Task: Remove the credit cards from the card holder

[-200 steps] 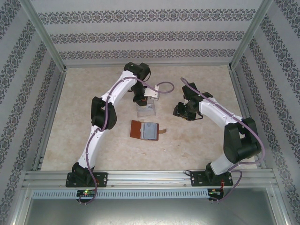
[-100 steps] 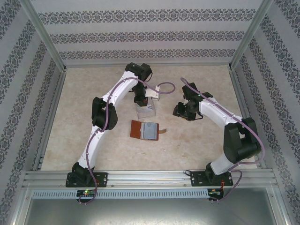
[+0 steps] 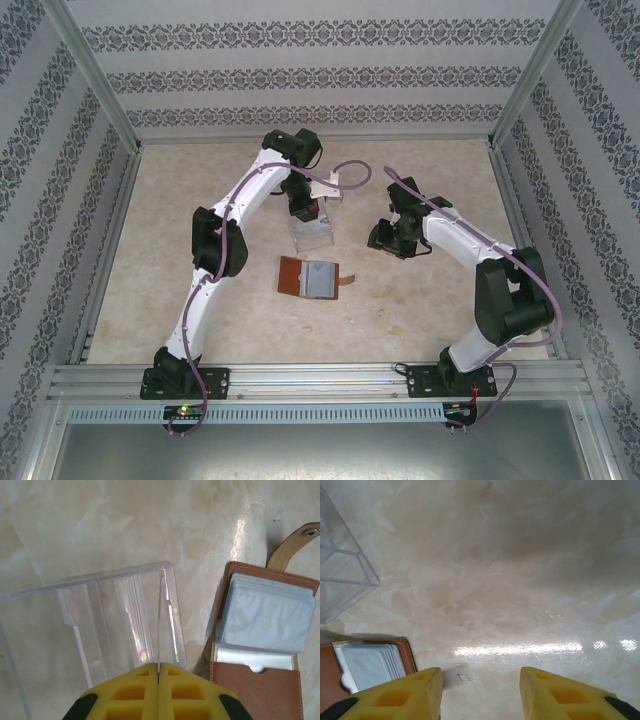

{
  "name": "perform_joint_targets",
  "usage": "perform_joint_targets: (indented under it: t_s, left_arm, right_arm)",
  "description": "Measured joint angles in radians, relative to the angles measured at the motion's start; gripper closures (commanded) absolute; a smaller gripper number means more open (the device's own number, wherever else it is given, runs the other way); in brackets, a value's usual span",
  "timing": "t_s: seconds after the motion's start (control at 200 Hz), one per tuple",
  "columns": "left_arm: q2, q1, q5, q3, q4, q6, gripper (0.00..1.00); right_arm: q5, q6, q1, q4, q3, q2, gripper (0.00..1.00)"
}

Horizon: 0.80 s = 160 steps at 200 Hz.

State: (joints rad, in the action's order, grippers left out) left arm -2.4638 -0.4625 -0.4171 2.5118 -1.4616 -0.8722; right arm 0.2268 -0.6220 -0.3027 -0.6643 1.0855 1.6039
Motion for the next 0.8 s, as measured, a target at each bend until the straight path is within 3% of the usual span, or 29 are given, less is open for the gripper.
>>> perform_joint_targets:
  t_s: [0.32,0.799]
  left_arm:
    - [0.001,0.0,0.018,0.0,0.006,0.107,1.0]
    - [-0.039,0.0,0.011,0.0,-0.027,0.11,0.96]
  right_arm:
    - [0.004,0.002,0.0,0.002,0.0,0.018,0.54]
    - [0.007,0.002,-0.001,0.002,0.0,0.023,0.54]
